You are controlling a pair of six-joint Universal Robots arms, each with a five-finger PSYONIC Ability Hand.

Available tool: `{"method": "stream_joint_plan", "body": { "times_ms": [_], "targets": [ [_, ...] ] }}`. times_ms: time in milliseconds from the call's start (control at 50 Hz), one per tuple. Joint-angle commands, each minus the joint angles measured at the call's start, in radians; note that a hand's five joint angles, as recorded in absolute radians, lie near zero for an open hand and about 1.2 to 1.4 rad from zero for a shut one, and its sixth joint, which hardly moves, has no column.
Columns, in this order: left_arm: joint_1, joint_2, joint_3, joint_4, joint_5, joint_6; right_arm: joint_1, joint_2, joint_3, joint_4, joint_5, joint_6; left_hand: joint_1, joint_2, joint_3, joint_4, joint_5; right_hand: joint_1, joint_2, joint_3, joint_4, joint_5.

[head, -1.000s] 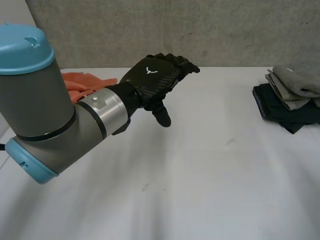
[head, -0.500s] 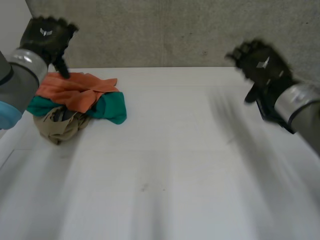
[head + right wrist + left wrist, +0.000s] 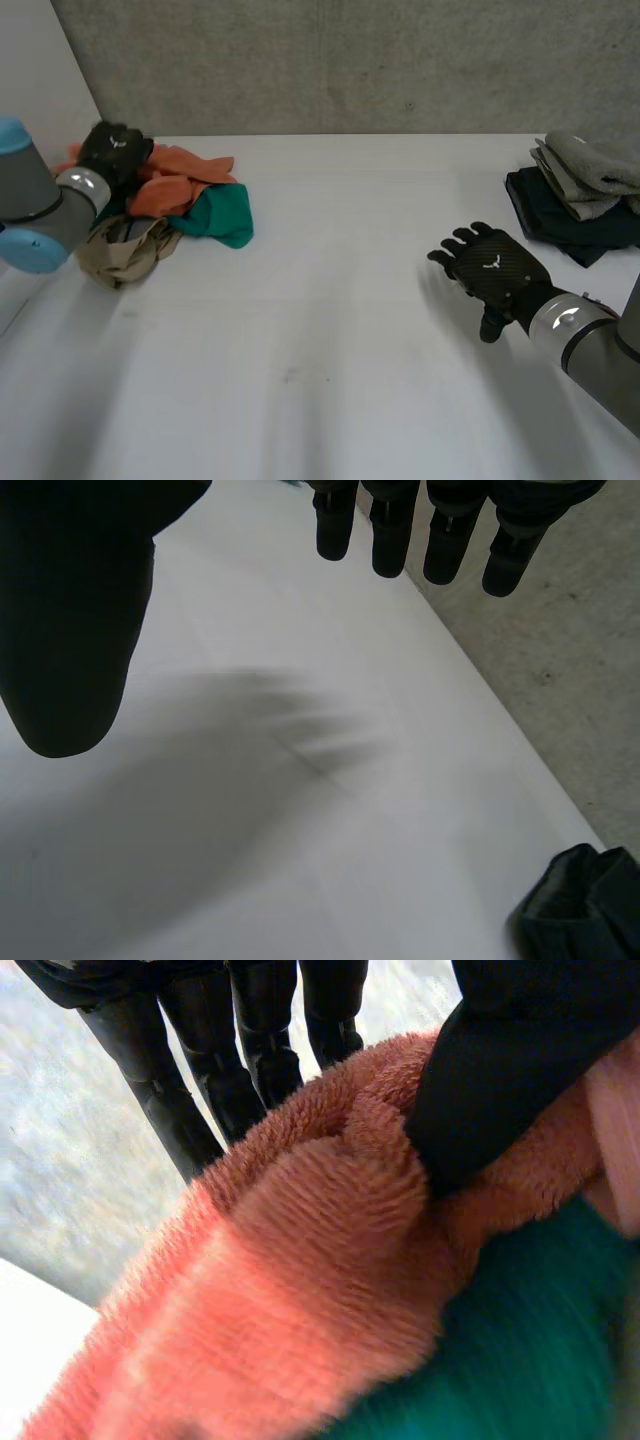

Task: Fold the laundry.

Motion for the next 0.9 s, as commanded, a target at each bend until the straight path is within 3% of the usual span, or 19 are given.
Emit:
{"method": "stream_joint_plan", "body": {
  "times_ms": [20, 240, 360, 460, 520, 560, 680, 740, 900],
  "targets": [
    [-0.083, 0.244, -0.095, 0.003, -0.024, -0.170, -0.013, -0.052, -0.007, -0.001, 0.001, 0.011, 0.335, 0.215, 0.228, 0.203, 0.276, -0.050, -0.033, -0.033, -0.033, -0.049],
    [-0.306, 0.560, -0.290, 0.066, -0.018, -0.566, -0.070, -0.157, -0.007, -0.018, 0.005, 0.100, 0.335, 0.215, 0.228, 0.203, 0.276, -0.050, -0.033, -0.033, -0.033, -0.049],
    [-0.485, 0.519, -0.383, 0.064, -0.027, -0.637, -0.110, -0.183, -0.010, -0.018, 0.005, 0.193, 0.335, 0.215, 0.228, 0.203, 0.276, -0.050, -0.033, -0.033, -0.033, -0.049],
    [-0.602, 0.342, -0.403, 0.027, -0.035, -0.637, -0.130, -0.184, -0.018, -0.017, 0.007, 0.260, 0.335, 0.215, 0.228, 0.203, 0.276, -0.050, -0.033, -0.033, -0.033, -0.049],
    [-0.622, 0.285, -0.394, -0.022, -0.047, -0.636, -0.134, -0.183, -0.028, -0.007, 0.008, 0.281, 0.335, 0.215, 0.228, 0.203, 0.276, -0.050, -0.033, -0.033, -0.033, -0.049],
    [-0.640, 0.266, -0.391, -0.075, -0.067, -0.623, -0.137, -0.183, -0.033, -0.004, 0.008, 0.290, -0.162, -0.282, -0.268, -0.294, -0.221, -0.050, -0.033, -0.033, -0.033, -0.049],
    [-0.651, 0.380, -0.411, -0.103, -0.111, -0.585, -0.133, -0.181, -0.038, 0.025, 0.008, 0.295, -0.738, -0.858, -0.844, -0.870, -0.797, -0.050, -0.033, -0.033, -0.033, -0.049],
    [-0.630, 0.451, -0.440, -0.100, -0.125, -0.577, -0.131, -0.175, -0.051, 0.080, 0.010, 0.310, -0.763, -0.883, -0.869, -0.895, -0.822, -0.050, -0.033, -0.033, -0.033, -0.049],
    [-0.469, 0.591, -0.619, -0.096, -0.133, -0.513, -0.114, -0.125, -0.105, 0.333, 0.002, 0.326, -0.737, -0.856, -0.843, -0.868, -0.796, -0.050, -0.033, -0.033, -0.033, -0.049]
  ]
}}
